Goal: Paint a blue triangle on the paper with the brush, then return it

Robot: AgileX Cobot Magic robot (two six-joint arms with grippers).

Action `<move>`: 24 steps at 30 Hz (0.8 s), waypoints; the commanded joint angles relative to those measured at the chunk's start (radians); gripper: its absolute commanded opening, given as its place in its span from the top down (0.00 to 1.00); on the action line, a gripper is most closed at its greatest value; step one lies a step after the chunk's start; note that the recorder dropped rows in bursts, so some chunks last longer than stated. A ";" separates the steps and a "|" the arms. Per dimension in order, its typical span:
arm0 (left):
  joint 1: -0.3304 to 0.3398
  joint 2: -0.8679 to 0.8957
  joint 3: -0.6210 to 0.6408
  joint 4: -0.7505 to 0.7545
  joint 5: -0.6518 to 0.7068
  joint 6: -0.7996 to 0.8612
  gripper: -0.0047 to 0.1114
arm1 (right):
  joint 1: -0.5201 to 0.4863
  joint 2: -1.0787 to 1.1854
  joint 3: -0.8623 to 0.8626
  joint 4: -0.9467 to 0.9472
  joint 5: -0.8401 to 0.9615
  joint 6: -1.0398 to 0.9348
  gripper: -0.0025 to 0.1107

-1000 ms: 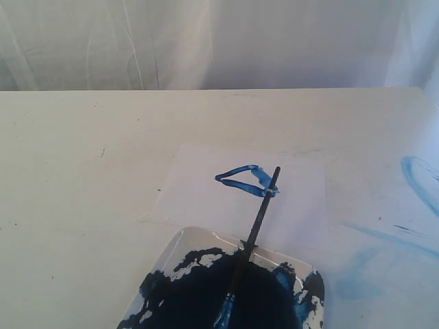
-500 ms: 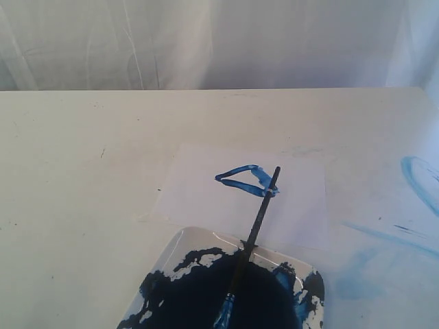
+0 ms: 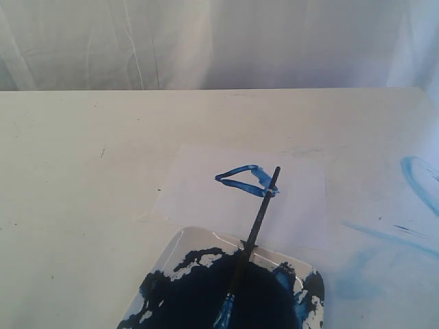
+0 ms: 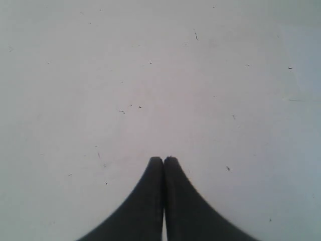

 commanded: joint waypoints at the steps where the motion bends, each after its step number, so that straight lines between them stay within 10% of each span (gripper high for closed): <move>1: 0.004 -0.005 0.005 0.005 -0.004 -0.023 0.96 | -0.003 -0.005 0.001 -0.006 -0.003 0.004 0.98; 10: 0.002 -0.005 0.005 0.076 -0.004 -0.217 0.96 | -0.003 -0.005 0.001 -0.006 -0.003 0.004 0.98; 24: 0.002 -0.005 0.005 0.119 -0.004 -0.057 0.96 | -0.003 -0.005 0.001 -0.006 -0.003 0.004 0.98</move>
